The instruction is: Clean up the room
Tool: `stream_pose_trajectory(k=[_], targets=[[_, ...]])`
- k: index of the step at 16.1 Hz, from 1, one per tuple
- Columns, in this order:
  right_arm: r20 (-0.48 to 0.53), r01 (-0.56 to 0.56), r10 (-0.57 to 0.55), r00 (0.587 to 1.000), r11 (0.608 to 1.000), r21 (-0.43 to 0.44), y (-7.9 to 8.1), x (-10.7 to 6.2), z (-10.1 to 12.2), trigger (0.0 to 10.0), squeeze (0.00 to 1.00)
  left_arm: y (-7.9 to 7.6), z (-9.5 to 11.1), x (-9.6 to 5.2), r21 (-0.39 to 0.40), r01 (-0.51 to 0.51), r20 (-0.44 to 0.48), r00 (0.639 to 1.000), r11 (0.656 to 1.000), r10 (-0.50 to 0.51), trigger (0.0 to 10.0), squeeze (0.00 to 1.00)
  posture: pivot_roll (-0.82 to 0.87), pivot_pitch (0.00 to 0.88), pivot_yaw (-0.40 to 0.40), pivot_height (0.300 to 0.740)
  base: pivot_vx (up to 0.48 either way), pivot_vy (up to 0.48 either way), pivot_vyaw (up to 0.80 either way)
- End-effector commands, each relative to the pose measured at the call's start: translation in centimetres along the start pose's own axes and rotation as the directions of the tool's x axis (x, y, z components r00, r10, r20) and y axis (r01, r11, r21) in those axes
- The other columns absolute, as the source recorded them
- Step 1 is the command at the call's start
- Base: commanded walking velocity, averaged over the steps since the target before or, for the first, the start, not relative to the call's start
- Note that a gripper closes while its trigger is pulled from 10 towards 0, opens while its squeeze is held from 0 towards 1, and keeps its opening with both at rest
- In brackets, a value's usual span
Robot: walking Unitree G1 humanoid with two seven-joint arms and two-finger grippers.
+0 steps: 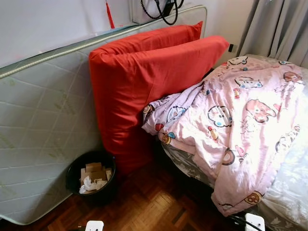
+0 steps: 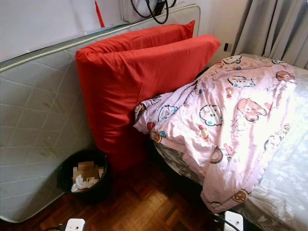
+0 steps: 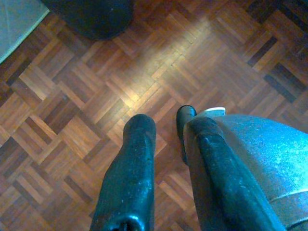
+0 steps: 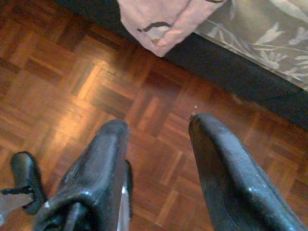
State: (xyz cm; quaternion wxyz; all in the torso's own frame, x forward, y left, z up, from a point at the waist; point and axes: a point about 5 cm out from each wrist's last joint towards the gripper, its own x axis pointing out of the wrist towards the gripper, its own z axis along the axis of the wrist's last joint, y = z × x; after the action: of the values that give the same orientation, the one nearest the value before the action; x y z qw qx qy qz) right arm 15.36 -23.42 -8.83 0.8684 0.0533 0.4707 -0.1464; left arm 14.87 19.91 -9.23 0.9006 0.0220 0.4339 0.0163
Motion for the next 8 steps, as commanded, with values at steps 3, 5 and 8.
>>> stream_pose_trajectory(k=[3,5,8], targets=[[0.029,-0.07,0.071,0.997,0.997,-0.035,1.9,0.1,0.3,10.0,0.0,0.3,0.0,0.0,-0.018,-0.011,-0.012,1.0,1.0,0.01,10.0,0.0,0.07,0.0,0.038,0.74,0.0,0.0,0.0],[0.071,-0.09,0.097,0.993,0.991,-0.103,2.8,0.1,1.0,10.0,0.0,0.8,0.0,0.0,-0.083,-0.034,-0.012,0.999,0.996,0.034,10.0,0.0,0.06,0.0,0.043,0.74,0.0,0.0,0.78],[0.062,-0.093,0.102,0.993,0.987,-0.128,2.9,0.1,1.0,10.0,0.0,1.2,0.1,0.0,-0.134,-0.058,-0.011,0.998,0.989,0.057,10.0,0.0,0.06,0.0,0.044,0.74,0.0,0.0,0.8]])
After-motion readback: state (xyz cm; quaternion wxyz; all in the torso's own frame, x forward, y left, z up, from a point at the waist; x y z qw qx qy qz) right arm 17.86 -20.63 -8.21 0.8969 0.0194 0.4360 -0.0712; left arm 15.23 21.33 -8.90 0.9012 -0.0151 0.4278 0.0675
